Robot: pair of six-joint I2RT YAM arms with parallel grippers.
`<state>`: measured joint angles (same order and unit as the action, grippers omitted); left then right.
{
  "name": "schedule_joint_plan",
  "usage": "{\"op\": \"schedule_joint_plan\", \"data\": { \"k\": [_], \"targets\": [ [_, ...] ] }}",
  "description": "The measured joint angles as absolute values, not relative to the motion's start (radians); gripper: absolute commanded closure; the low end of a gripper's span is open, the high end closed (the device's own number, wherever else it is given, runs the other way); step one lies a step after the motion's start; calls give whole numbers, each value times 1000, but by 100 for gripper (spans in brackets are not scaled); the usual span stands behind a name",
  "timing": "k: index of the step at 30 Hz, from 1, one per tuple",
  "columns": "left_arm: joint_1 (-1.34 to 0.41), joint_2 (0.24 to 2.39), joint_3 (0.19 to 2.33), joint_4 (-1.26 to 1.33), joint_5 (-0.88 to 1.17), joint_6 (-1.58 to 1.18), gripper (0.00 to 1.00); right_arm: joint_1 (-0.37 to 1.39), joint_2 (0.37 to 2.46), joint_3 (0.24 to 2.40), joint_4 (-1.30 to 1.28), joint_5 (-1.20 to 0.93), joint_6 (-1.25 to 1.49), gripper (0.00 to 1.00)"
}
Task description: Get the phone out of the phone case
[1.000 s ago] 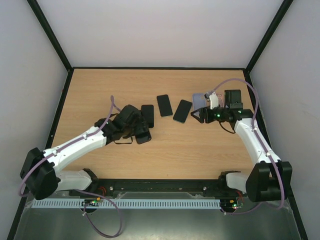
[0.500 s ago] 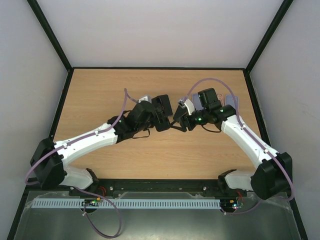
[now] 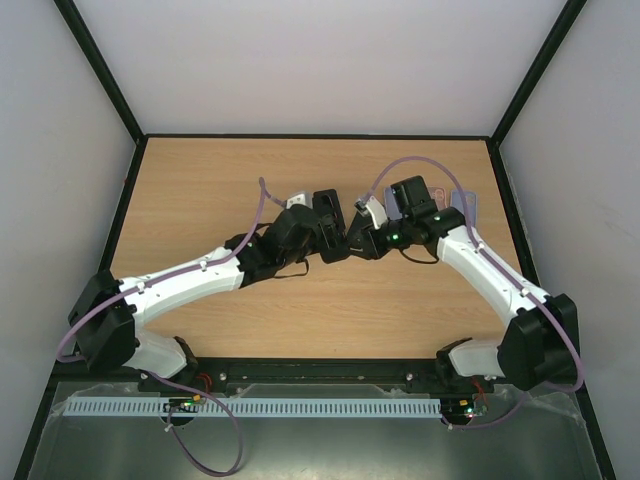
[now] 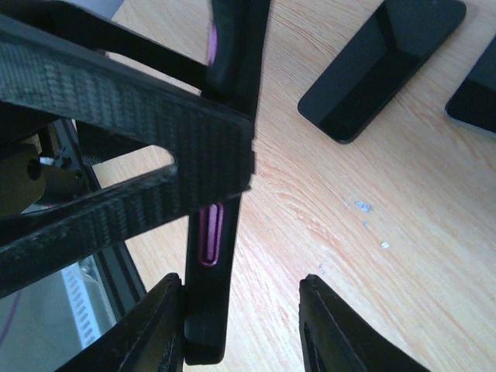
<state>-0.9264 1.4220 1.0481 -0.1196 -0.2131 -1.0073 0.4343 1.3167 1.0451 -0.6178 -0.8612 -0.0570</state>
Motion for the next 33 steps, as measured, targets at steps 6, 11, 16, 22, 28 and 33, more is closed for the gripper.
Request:
{"op": "schedule_joint_plan", "data": {
  "k": [6, 11, 16, 22, 28, 33],
  "targets": [
    [-926, 1421, 1047, -120, -224, -1000, 24, 439, 1330, 1046, -612, -896, -38, 98],
    [-918, 1413, 1043, -117, -237, -966, 1, 439, 1341, 1052, -611, -915, -37, 98],
    [-847, 1289, 994, -85, -230, -895, 1, 439, 1341, 1052, -637, -917, -39, 98],
    [-673, 1035, 754, 105, -34, -770, 8, 439, 1303, 1052, -661, -942, -62, 98],
    [-605, 922, 522, 354, 229, -710, 20, 439, 1223, 1039, -669, -1029, -93, 98],
    [-605, 963, 478, 554, 377, -733, 28, 439, 1200, 1034, -682, -1095, -108, 98]
  ]
}}
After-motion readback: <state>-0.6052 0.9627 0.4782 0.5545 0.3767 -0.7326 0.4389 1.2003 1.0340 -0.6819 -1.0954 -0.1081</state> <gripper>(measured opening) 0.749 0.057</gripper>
